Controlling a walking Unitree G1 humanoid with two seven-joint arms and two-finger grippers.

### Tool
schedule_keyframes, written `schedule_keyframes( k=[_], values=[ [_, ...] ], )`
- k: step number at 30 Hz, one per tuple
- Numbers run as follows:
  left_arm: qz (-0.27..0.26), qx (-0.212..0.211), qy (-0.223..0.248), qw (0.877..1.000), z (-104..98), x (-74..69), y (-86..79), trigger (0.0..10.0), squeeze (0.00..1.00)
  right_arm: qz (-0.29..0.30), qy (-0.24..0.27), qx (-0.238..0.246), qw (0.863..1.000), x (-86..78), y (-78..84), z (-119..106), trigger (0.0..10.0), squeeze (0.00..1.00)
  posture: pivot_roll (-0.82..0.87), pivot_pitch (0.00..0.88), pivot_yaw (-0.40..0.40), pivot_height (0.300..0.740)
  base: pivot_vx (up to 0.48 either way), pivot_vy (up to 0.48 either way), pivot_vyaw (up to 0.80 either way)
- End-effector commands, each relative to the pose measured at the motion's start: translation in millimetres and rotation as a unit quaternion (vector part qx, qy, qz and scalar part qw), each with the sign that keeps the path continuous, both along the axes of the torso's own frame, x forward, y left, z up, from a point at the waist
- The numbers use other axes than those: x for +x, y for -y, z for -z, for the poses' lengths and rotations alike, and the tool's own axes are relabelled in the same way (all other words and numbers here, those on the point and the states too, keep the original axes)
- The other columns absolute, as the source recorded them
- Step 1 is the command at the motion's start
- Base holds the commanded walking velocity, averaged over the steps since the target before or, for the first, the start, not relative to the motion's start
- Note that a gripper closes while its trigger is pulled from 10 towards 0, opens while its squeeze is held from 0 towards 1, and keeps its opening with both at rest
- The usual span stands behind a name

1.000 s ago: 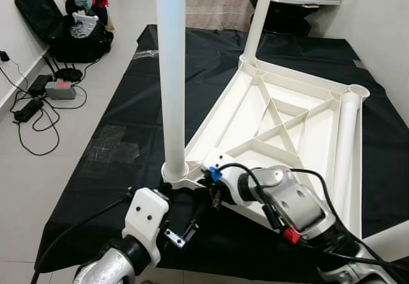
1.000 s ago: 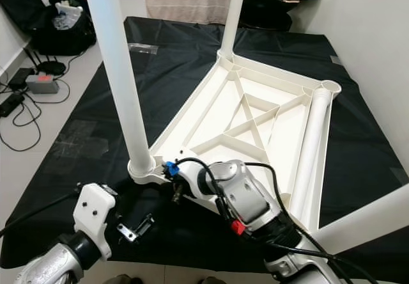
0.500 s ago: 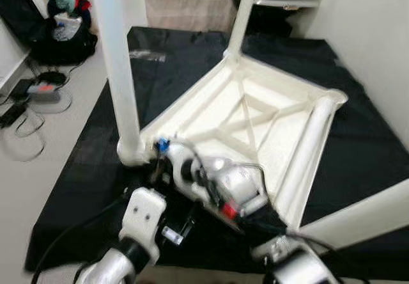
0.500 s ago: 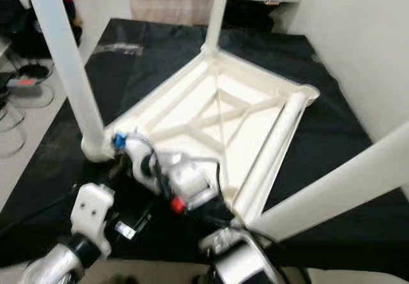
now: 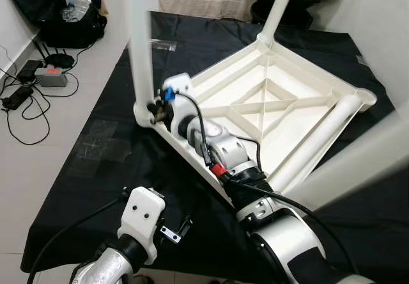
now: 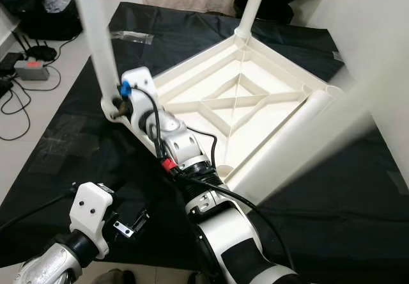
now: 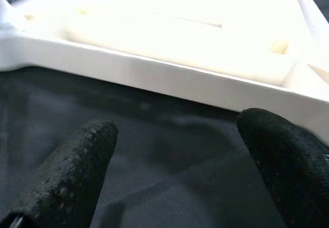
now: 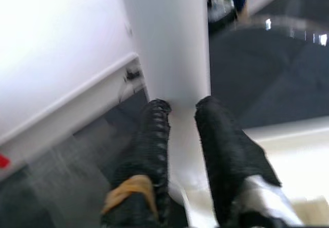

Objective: Building children table

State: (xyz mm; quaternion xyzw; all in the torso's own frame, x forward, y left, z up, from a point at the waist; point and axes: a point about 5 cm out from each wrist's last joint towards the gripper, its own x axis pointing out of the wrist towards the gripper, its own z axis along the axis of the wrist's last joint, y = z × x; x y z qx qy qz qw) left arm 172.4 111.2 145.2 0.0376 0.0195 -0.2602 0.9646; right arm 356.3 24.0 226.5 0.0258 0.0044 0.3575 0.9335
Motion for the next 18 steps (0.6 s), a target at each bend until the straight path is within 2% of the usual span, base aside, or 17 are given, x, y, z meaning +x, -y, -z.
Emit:
schedule_keyframes(
  k=[1,4,6,8,9,10,11,12,13,15,16,17,18],
  values=[
    [0.004,0.004,-0.005,1.0,1.2,-3.0,1.6,10.0,0.0,-0.069,-0.031,0.085,0.993,-30.1,-45.2,-0.8,10.0,1.0,0.02,0.139,-0.1,0.74,0.0,0.0,0.0],
    [0.006,0.002,-0.005,1.0,1.0,-2.7,1.9,10.0,0.0,-0.105,-0.005,0.129,0.986,-35.3,-31.7,-11.1,10.0,1.0,0.01,0.14,-0.095,0.74,0.0,0.0,0.0],
    [0.006,0.002,-0.005,1.0,1.0,-2.7,1.9,10.0,0.0,-0.105,-0.005,0.129,0.986,-35.3,-31.7,-11.1,10.0,1.0,0.01,0.14,-0.095,0.74,0.0,0.0,0.0],
    [0.007,0.0,-0.005,1.0,0.9,-2.4,2.3,10.0,0.0,-0.229,0.024,0.146,0.962,-57.2,-5.0,-22.6,10.0,1.0,0.0,0.14,-0.092,0.74,0.0,0.0,0.0],
    [0.008,0.0,-0.005,1.0,0.9,-2.3,2.4,10.0,0.0,-0.278,0.032,0.14,0.95,-68.4,5.2,-23.8,10.0,1.0,0.0,0.14,-0.092,0.74,0.0,0.0,0.0],
    [0.008,-0.001,-0.005,1.0,0.9,-2.1,2.7,10.0,0.0,-0.317,0.037,0.112,0.941,-77.0,22.4,-18.7,10.0,1.0,-0.01,0.14,-0.092,0.74,0.0,0.0,0.0],
    [0.008,-0.001,-0.005,1.0,0.9,-2.1,2.7,10.0,0.0,-0.317,0.037,0.112,0.941,-77.0,22.4,-18.7,10.0,1.0,-0.01,0.14,-0.092,0.74,0.0,0.0,0.0],
    [0.008,-0.001,-0.005,1.0,0.8,-1.9,2.8,10.0,0.0,-0.333,0.038,0.092,0.938,-81.3,32.9,-14.3,10.0,1.0,-0.01,0.14,-0.092,0.74,0.0,0.0,0.0],
    [0.008,-0.001,-0.005,1.0,0.8,-1.9,2.8,10.0,0.0,-0.333,0.038,0.092,0.938,-81.3,32.9,-14.3,10.0,1.0,-0.01,0.14,-0.092,0.74,0.0,0.0,0.0],
    [0.01,-0.003,-0.005,1.0,0.8,-1.7,3.2,10.0,0.0,-0.37,0.023,0.019,0.929,-91.7,75.8,3.1,10.0,1.0,-0.02,0.139,-0.089,0.74,0.0,0.0,0.0],
    [0.01,-0.003,-0.005,1.0,0.8,-1.7,3.2,10.0,0.0,-0.37,0.023,0.019,0.929,-91.7,75.8,3.1,10.0,1.0,-0.02,0.139,-0.089,0.74,0.0,0.0,0.0],
    [0.014,-0.004,-0.005,1.0,0.9,-1.4,3.3,10.0,0.0,-0.399,-0.017,-0.044,0.916,-103.1,116.9,17.4,10.0,1.0,-0.03,0.137,-0.086,0.74,0.0,0.0,0.0],
    [0.015,-0.004,-0.005,1.0,0.9,-1.2,3.2,10.0,0.0,-0.407,-0.036,-0.066,0.91,-107.7,132.1,21.7,10.0,1.0,-0.03,0.137,-0.086,0.74,0.0,0.0,0.0]
  ],
)
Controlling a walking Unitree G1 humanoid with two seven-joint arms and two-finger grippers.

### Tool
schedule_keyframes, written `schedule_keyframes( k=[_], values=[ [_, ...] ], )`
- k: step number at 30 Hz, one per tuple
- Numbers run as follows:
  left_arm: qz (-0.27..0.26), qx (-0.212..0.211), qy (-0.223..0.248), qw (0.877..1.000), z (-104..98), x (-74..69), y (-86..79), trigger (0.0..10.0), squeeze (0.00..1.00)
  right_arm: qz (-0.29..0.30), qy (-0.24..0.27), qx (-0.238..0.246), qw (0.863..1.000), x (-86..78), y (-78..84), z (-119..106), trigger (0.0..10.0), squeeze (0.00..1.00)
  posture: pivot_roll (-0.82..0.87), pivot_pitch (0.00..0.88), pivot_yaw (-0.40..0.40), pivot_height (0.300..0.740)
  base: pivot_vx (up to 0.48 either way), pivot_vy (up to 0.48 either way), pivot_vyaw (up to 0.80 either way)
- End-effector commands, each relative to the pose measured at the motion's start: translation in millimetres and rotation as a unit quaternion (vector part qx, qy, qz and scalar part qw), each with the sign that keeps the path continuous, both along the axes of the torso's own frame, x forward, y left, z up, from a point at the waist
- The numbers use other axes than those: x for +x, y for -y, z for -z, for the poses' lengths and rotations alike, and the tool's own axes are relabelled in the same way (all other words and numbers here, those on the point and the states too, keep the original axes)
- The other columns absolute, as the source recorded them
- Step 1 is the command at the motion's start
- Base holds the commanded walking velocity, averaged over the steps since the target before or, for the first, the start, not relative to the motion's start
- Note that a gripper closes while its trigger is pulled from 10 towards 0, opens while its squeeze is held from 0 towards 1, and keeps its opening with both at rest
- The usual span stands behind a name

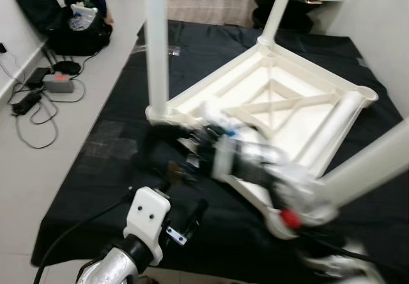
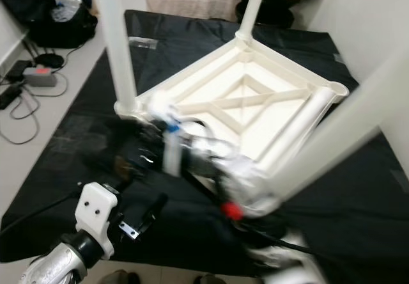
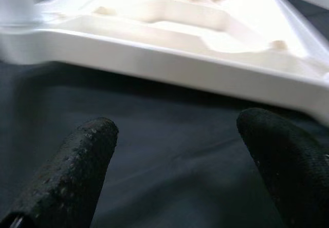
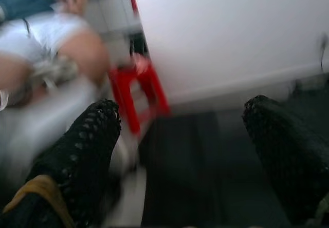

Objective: Building children table

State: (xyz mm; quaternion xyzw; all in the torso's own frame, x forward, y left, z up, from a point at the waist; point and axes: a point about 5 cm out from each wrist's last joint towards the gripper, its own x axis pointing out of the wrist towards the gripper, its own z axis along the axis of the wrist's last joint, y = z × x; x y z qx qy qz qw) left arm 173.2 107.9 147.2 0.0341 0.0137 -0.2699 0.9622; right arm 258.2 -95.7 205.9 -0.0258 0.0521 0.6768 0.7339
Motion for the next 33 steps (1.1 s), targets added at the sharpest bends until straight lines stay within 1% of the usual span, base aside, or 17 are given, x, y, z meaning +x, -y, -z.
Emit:
schedule_keyframes(
  k=[1,4,6,8,14,16,17,19,20,22,24,25,26,28,31,32,33],
  values=[
    [0.005,0.001,-0.01,1.0,3.0,-2.0,-0.2,10.0,0.0,-0.039,-0.016,-0.013,0.999,-9.7,12.4,1.1,10.0,1.0,-0.03,0.137,-0.086,0.74,0.0,0.0,0.0],
    [0.011,0.003,-0.009,1.0,3.0,-1.3,-0.6,10.0,0.0,-0.032,-0.042,-0.11,0.992,-18.6,60.4,17.4,10.0,1.0,-0.04,0.135,-0.081,0.74,0.0,0.0,0.0],
    [0.014,0.005,-0.009,1.0,2.9,-0.7,-1.4,10.0,0.0,-0.013,-0.054,-0.148,0.987,-22.9,81.6,21.3,10.0,1.0,-0.04,0.134,-0.075,0.74,0.0,0.0,0.0],
    [0.015,0.006,-0.008,1.0,2.7,0.1,-2.2,10.0,0.0,-0.004,-0.063,-0.161,0.985,-27.8,92.0,21.3,10.0,1.0,-0.04,0.133,-0.074,0.74,0.0,0.0,0.0],
    [0.02,0.011,-0.004,1.0,1.9,3.0,-2.3,10.0,0.0,-0.001,-0.102,-0.174,0.979,-43.0,100.8,27.8,10.0,1.0,-0.04,0.128,-0.07,0.74,0.0,0.0,0.0],
    [0.019,0.012,-0.002,1.0,1.8,3.3,-2.3,10.0,0.0,0.024,-0.127,-0.212,0.969,-48.9,118.3,37.4,10.0,1.0,-0.04,0.125,-0.073,0.74,0.0,0.0,0.0],
    [0.019,0.012,-0.002,1.0,1.8,3.3,-2.3,10.0,0.0,0.024,-0.127,-0.212,0.969,-48.9,118.3,37.4,10.0,1.0,-0.04,0.125,-0.073,0.74,0.0,0.0,0.0],
    [0.019,0.012,-0.003,1.0,2.1,3.2,-2.2,10.0,0.0,0.055,-0.152,-0.253,0.954,-56.0,141.4,45.9,10.0,1.0,-0.04,0.124,-0.076,0.74,0.0,0.0,0.0],
    [0.019,0.012,-0.003,1.0,2.1,3.2,-2.2,10.0,0.0,0.055,-0.152,-0.253,0.954,-56.0,141.4,45.9,10.0,1.0,-0.04,0.124,-0.076,0.74,0.0,0.0,0.0],
    [0.021,0.012,-0.003,1.0,2.3,3.3,-2.0,10.0,0.0,0.077,-0.176,-0.284,0.939,-65.6,161.3,50.4,10.0,1.0,-0.06,0.124,-0.079,0.74,0.0,0.0,0.0],
    [0.022,0.012,-0.003,1.0,2.4,3.6,-1.9,10.0,0.0,0.093,-0.189,-0.296,0.932,-70.1,171.4,51.8,10.0,1.0,-0.06,0.124,-0.079,0.74,0.0,0.0,0.0],
    [0.022,0.012,-0.003,1.0,2.4,3.6,-1.9,10.0,0.0,0.093,-0.189,-0.296,0.932,-70.1,171.4,51.8,10.0,1.0,-0.06,0.124,-0.079,0.74,0.0,0.0,0.0],
    [0.024,0.014,0.001,1.0,1.6,6.0,-2.2,10.0,0.0,0.143,-0.204,-0.303,0.92,-76.1,190.3,53.2,10.0,1.0,-0.07,0.126,-0.078,0.74,0.0,0.0,0.0],
    [0.023,0.018,0.004,1.0,1.0,8.2,-2.7,10.0,0.0,0.174,-0.201,-0.282,0.922,-77.9,193.6,53.0,10.0,1.0,-0.07,0.126,-0.078,0.74,0.0,0.0,0.0],
    [0.023,0.02,0.005,1.0,0.8,9.0,-3.0,10.0,0.0,0.182,-0.198,-0.266,0.926,-77.7,191.7,52.4,10.0,1.0,-0.07,0.126,-0.078,0.74,0.0,0.0,0.0],
    [0.017,0.025,0.009,1.0,-0.1,11.9,-4.1,10.0,0.0,0.183,-0.198,-0.203,0.942,-78.4,177.7,49.4,10.0,0.96,-0.07,0.126,-0.078,0.74,0.0,0.0,0.0],
    [0.013,0.027,0.01,1.0,-0.5,13.5,-4.7,10.0,0.0,0.179,-0.198,-0.184,0.946,-79.2,171.9,49.1,10.0,0.91,-0.08,0.122,-0.07,0.74,0.0,0.0,0.0]
  ],
)
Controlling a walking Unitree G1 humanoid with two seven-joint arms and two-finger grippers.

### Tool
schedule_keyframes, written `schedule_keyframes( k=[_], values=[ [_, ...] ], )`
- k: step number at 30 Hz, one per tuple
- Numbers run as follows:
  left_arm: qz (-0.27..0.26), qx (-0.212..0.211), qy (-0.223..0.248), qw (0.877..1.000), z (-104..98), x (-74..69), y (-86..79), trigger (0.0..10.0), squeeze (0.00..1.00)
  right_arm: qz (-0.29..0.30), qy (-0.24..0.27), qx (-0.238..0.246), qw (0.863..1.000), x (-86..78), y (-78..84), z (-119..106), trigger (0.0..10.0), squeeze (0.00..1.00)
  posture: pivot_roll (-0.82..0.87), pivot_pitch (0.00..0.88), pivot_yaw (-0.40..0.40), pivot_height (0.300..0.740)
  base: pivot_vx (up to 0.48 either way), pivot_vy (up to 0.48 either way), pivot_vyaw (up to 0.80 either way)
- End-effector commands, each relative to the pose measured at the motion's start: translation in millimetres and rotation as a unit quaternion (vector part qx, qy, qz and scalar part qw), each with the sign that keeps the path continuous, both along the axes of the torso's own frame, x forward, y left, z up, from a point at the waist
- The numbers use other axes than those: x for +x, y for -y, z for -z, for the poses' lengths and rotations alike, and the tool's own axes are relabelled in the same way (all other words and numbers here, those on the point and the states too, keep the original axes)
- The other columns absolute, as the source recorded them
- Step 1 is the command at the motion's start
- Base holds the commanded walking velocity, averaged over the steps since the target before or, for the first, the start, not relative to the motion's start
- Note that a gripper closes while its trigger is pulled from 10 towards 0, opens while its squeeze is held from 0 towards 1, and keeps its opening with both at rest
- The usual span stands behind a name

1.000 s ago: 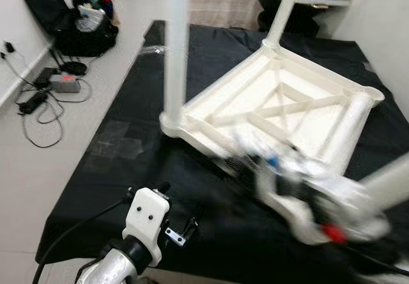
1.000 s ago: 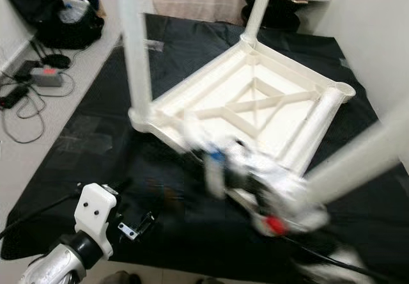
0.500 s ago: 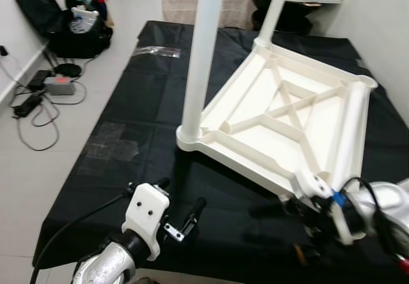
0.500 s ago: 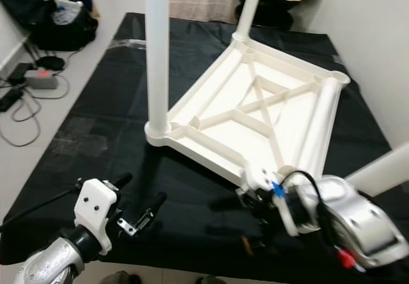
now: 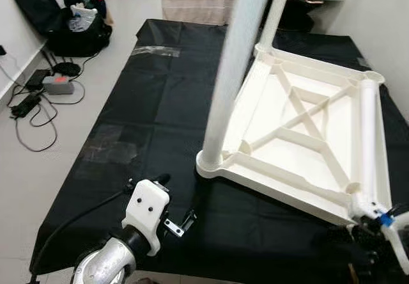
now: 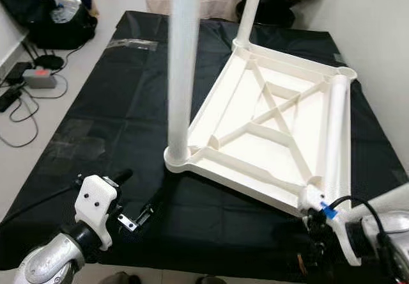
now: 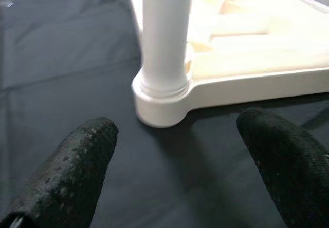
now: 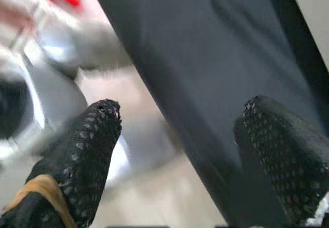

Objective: Building children table

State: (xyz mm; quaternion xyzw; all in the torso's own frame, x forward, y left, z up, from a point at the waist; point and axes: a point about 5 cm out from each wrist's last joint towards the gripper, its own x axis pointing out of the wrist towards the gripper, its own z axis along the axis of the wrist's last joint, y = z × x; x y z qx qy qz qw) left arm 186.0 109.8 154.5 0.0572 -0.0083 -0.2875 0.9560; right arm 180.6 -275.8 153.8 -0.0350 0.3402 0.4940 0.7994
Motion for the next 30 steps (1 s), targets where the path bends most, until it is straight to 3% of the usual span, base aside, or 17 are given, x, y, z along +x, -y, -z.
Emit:
schedule_keyframes(
  k=[1,2,3,4,7,12,13,16,17,18,20,25,30],
  values=[
    [-0.007,0.01,-0.016,1.0,6.8,0.6,-2.8,10.0,0.0,-0.002,0.004,0.027,1.0,-1.6,-8.1,-3.0,10.0,0.91,-0.08,0.122,-0.07,0.74,0.0,0.0,0.0],
    [-0.015,0.013,-0.013,1.0,6.3,3.2,-3.9,10.0,0.0,0.005,0.015,0.048,0.999,-1.8,-15.5,-1.7,10.0,0.82,-0.08,0.122,-0.071,0.74,0.0,0.0,0.0],
    [-0.018,0.015,-0.011,1.0,6.1,4.3,-4.5,10.0,0.0,0.009,0.021,0.053,0.998,-1.9,-17.6,-0.6,10.0,0.82,-0.08,0.121,-0.071,0.74,0.0,0.0,0.0],
    [-0.021,0.016,-0.009,1.0,5.8,5.5,-5.0,10.0,0.0,0.026,0.024,0.064,0.997,-1.5,-18.8,1.3,10.0,0.74,-0.08,0.122,-0.071,0.74,0.0,0.0,0.0],
    [-0.025,0.017,-0.008,1.0,5.7,6.8,-5.5,10.0,0.0,0.045,0.025,0.076,0.996,-1.0,-19.6,3.6,10.0,0.74,-0.09,0.12,-0.072,0.74,0.0,0.0,0.0],
    [-0.028,0.024,0.001,0.999,4.4,9.5,-5.5,10.0,0.0,0.086,-0.003,0.054,0.995,-21.0,5.3,10.5,10.0,0.73,-0.1,0.119,-0.069,0.74,0.0,0.0,0.0],
    [-0.028,0.027,0.004,0.999,3.9,10.6,-5.5,10.0,0.0,0.102,-0.002,0.049,0.994,-24.7,11.9,9.3,10.0,0.64,-0.11,0.119,-0.065,0.74,0.0,0.0,0.0],
    [-0.029,0.029,0.006,0.999,3.6,11.4,-5.6,10.0,0.0,0.113,-0.001,0.046,0.992,-26.7,15.8,8.3,10.0,0.64,-0.11,0.119,-0.065,0.74,0.0,0.0,0.0],
    [-0.028,0.03,0.007,0.999,3.7,12.4,-5.4,10.0,0.0,0.132,0.011,0.043,0.99,-25.8,18.8,7.2,10.0,0.4,-0.12,0.117,-0.06,0.74,0.0,0.0,0.0],
    [-0.025,0.03,0.007,0.999,3.6,13.8,-4.6,10.0,0.0,0.156,0.035,0.058,0.985,-21.0,17.5,4.2,10.0,0.0,-0.13,0.115,-0.056,0.74,0.0,0.0,0.0],
    [-0.025,0.03,0.007,0.999,3.6,13.8,-4.6,10.0,0.0,0.156,0.035,0.058,0.985,-21.0,17.5,4.2,10.0,0.0,-0.13,0.115,-0.056,0.74,0.0,0.0,0.0],
    [-0.013,0.028,0.007,0.999,2.2,15.8,-1.4,10.0,0.0,0.161,0.071,0.121,0.977,-13.8,-0.2,-3.2,10.0,0.0,-0.13,0.112,-0.046,0.74,0.0,-0.257,0.0],
    [0.0,0.029,0.005,1.0,2.9,14.9,1.6,10.0,0.0,0.098,0.035,0.137,0.985,-30.8,0.0,-9.9,10.0,0.0,-0.13,0.111,-0.045,0.74,0.0,-0.457,0.0]
  ],
)
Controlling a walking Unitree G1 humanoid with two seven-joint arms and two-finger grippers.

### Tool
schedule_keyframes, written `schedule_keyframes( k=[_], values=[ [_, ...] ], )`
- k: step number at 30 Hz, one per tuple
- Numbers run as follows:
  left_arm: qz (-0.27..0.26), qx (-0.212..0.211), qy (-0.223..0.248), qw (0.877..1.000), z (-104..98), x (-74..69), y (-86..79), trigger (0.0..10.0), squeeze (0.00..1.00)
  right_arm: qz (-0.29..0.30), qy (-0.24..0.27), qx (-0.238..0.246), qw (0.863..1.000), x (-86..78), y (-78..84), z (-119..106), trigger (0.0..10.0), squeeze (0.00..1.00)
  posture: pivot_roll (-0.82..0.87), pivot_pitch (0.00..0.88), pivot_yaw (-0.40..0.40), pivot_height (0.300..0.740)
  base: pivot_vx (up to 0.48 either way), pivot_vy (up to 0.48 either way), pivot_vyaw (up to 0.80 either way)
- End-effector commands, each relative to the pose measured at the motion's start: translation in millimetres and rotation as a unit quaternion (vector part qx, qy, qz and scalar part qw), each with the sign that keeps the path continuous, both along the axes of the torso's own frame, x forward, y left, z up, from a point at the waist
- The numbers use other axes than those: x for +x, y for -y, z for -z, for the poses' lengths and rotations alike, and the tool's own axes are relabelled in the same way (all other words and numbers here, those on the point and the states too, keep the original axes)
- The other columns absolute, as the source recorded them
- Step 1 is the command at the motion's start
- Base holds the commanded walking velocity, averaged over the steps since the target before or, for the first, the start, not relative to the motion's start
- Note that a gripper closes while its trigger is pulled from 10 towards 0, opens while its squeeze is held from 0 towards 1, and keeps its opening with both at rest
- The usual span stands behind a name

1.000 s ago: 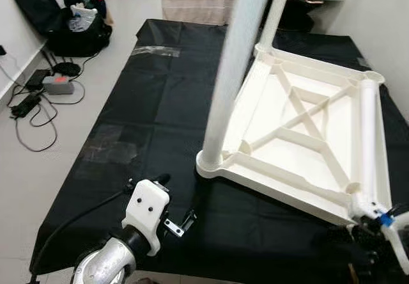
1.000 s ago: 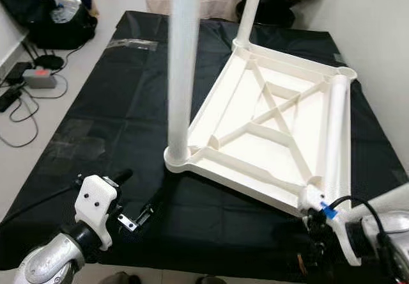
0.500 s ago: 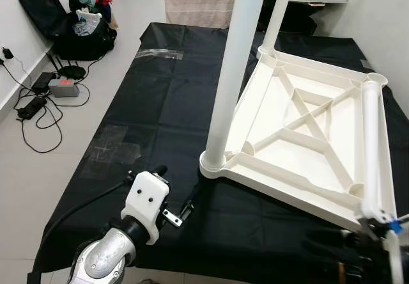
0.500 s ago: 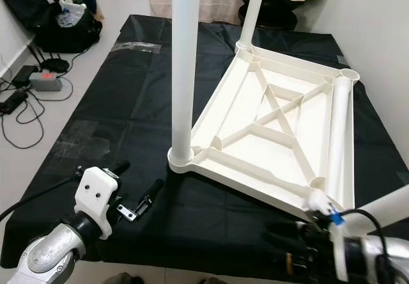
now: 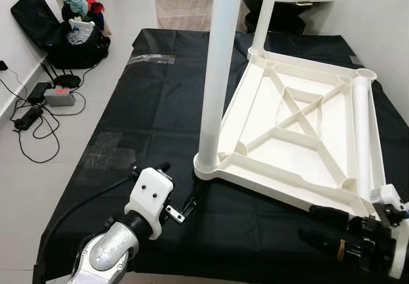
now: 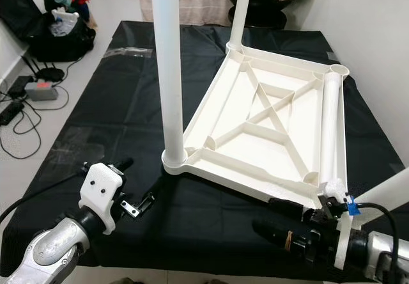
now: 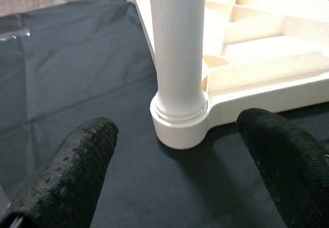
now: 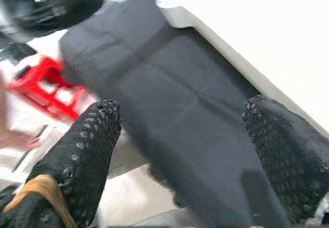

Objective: Building children table

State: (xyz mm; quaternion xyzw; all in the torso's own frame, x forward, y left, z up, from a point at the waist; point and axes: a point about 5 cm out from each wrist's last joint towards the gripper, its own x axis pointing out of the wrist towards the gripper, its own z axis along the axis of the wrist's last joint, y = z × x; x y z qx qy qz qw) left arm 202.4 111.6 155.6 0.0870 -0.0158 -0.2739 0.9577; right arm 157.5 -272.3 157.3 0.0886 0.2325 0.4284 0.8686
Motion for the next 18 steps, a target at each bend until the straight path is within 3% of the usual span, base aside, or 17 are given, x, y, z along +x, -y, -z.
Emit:
schedule_keyframes(
  k=[1,10,12,18],
  values=[
    [0.015,0.001,-0.013,1.0,4.0,-1.5,4.1,10.0,0.0,-0.043,-0.018,0.004,0.999,-10.6,5.4,-8.7,10.0,0.0,-0.13,0.111,-0.045,0.74,0.0,-0.454,0.0],
    [0.02,-0.003,-0.015,1.0,4.5,-0.7,5.2,10.0,0.0,-0.079,-0.042,-0.014,0.996,-14.7,9.4,-13.2,10.0,0.0,-0.13,0.111,-0.046,0.74,0.0,-0.454,0.0],
    [0.02,-0.004,-0.016,1.0,4.6,-0.7,5.5,10.0,0.0,-0.087,-0.051,-0.041,0.994,-14.8,10.6,-10.7,10.0,0.0,-0.13,0.111,-0.049,0.74,0.0,-0.452,0.0],
    [0.006,-0.011,-0.018,1.0,4.8,1.0,4.7,10.0,0.0,-0.094,-0.063,-0.09,0.99,-11.2,13.1,-4.8,10.0,0.0,-0.12,0.113,-0.049,0.74,0.0,0.0,0.0]
  ],
)
